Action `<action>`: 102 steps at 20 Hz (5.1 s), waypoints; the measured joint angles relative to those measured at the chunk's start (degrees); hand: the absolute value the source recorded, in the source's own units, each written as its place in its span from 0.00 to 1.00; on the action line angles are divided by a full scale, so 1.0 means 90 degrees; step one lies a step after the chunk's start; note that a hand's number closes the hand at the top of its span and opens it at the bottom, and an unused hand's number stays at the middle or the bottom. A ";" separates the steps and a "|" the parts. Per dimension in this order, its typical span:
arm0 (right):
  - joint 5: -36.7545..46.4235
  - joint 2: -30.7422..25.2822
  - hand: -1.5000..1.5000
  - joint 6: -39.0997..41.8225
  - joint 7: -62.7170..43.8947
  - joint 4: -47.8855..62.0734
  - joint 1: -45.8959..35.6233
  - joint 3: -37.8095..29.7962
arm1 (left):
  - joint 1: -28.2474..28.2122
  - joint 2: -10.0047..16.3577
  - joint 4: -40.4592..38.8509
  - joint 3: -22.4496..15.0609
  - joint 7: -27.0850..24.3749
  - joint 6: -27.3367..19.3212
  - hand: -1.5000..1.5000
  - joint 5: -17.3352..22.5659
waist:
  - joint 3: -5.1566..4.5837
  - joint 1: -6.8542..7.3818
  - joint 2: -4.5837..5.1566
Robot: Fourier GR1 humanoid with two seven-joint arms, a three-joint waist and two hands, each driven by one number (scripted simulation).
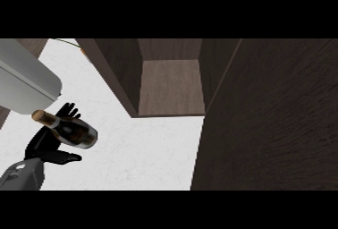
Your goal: Pick up the wine, place it into the cabinet and close the cabinet
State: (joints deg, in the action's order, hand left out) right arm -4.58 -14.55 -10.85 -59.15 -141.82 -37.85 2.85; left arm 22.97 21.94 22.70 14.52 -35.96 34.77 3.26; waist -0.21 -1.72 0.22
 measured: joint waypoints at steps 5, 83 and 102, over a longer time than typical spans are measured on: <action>-0.0017 0.0015 0.00 -0.0017 0.0038 0.0007 0.0014 -0.0063 | 0.0167 -0.0098 -0.0262 0.0001 -0.0079 0.0038 1.00 0.0039 | 0.0001 -0.0010 0.0003; -0.0454 -0.0047 0.00 0.0429 0.0247 0.0175 0.0514 -0.0771 | 0.2251 -0.2436 0.3865 -0.3752 0.2046 -0.7416 1.00 0.1213 | 0.0023 0.0049 -0.0012; -0.0553 0.0089 0.00 0.0530 0.0359 0.0338 0.0418 -0.0636 | 0.2620 -0.2438 0.1433 -0.4261 0.0407 -0.7590 1.00 0.2227 | 0.0018 -0.0020 0.0007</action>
State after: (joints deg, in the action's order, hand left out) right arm -9.55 -13.75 -6.08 -55.92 -138.78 -34.08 -2.87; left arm 46.55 0.00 35.59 -23.83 -32.30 -33.53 23.30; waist -0.05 -1.89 0.29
